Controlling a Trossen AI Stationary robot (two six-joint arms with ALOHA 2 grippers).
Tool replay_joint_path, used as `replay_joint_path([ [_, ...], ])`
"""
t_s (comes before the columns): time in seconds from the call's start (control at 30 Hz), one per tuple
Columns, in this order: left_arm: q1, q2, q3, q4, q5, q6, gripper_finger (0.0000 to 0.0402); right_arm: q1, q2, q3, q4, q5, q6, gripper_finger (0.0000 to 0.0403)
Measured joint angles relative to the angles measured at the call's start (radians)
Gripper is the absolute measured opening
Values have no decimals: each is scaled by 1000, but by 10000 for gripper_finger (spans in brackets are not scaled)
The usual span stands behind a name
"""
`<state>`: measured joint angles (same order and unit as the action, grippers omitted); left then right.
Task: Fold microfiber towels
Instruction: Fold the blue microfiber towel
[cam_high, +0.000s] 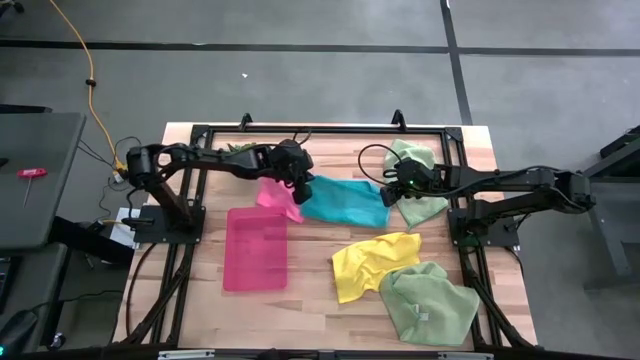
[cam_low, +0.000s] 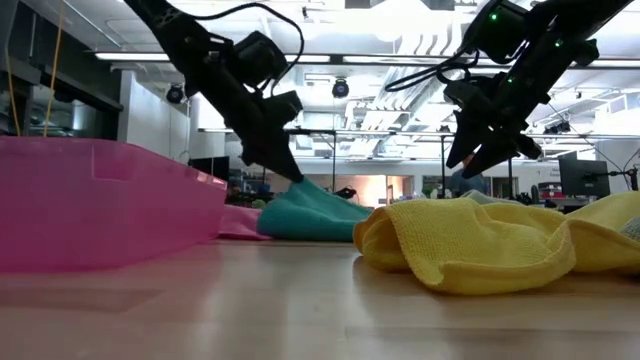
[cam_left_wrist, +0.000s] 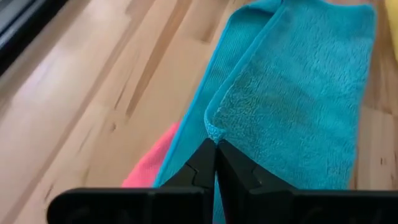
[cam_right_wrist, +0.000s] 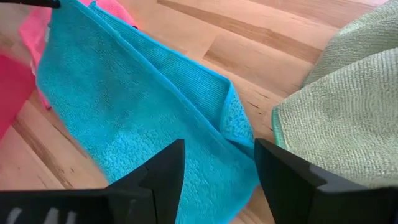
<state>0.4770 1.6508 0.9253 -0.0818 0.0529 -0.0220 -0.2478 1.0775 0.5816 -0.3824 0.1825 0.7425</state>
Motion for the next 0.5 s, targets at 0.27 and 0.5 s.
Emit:
replay_joint_path([
  [0.27,-2,-74,1,-117,-78,-89,0,0,0,0,0,22,-1,185],
  [0.5,-2,-147,1,-183,-122,-182,0,0,0,0,0,27,0,185],
])
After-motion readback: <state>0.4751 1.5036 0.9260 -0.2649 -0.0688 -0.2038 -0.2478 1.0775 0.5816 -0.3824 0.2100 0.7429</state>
